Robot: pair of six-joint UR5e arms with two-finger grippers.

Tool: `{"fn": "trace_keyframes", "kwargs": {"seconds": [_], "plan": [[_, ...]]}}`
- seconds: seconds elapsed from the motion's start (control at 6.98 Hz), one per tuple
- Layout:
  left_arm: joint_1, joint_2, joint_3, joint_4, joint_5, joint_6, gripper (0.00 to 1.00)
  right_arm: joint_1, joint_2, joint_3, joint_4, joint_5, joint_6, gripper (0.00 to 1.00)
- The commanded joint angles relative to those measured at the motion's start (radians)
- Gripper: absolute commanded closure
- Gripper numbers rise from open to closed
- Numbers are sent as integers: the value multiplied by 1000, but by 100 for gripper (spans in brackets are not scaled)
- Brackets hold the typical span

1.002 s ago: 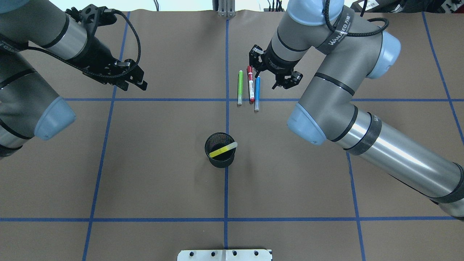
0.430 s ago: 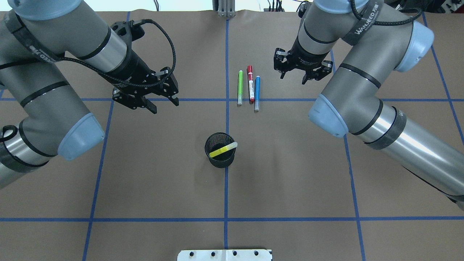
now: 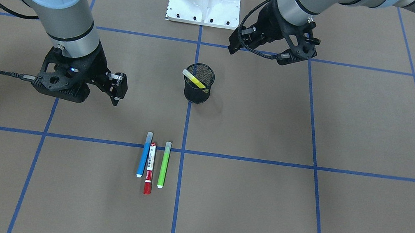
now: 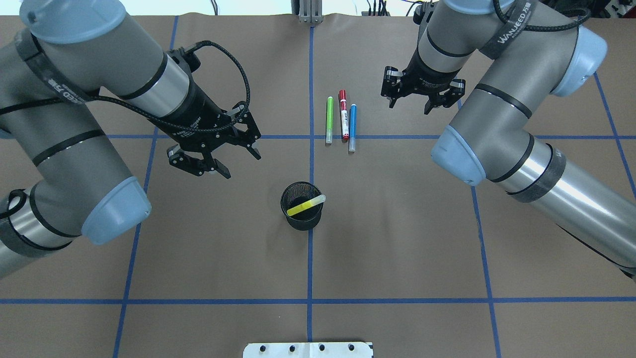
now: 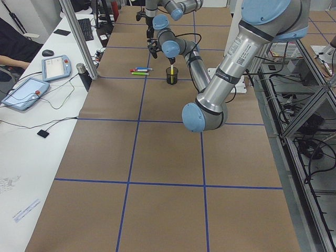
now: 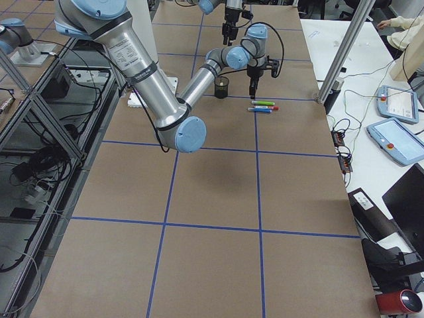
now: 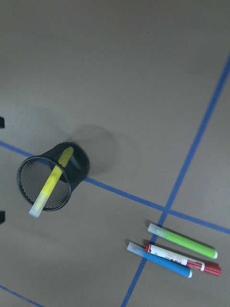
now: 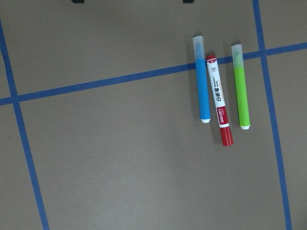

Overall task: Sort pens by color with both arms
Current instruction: 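Withdraw the right gripper while the left gripper moves toward the cup, then lower the left gripper into the cup and close on the yellow highlighter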

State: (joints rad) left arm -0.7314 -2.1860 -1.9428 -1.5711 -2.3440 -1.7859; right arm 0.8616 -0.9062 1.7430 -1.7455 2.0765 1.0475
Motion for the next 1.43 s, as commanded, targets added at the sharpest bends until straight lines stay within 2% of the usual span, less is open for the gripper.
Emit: {"fn": "trace_keyframes", "kwargs": {"seconds": [0.0,0.57,0.86,1.15,1.29], "plan": [[106,2,8,17,81,-201,34,43,-3,0,-6,39,-145,2],[118,-20,73,6,107,-546,30,46,-26,20,-3,40,-165,2],[116,-95,201,-22,107,-637,30,48,-36,26,-3,43,-264,2],[115,-110,302,-198,156,-702,30,53,-39,23,-12,48,-375,2],[106,-127,336,-228,158,-713,30,53,-42,27,-12,47,-377,2]]}}
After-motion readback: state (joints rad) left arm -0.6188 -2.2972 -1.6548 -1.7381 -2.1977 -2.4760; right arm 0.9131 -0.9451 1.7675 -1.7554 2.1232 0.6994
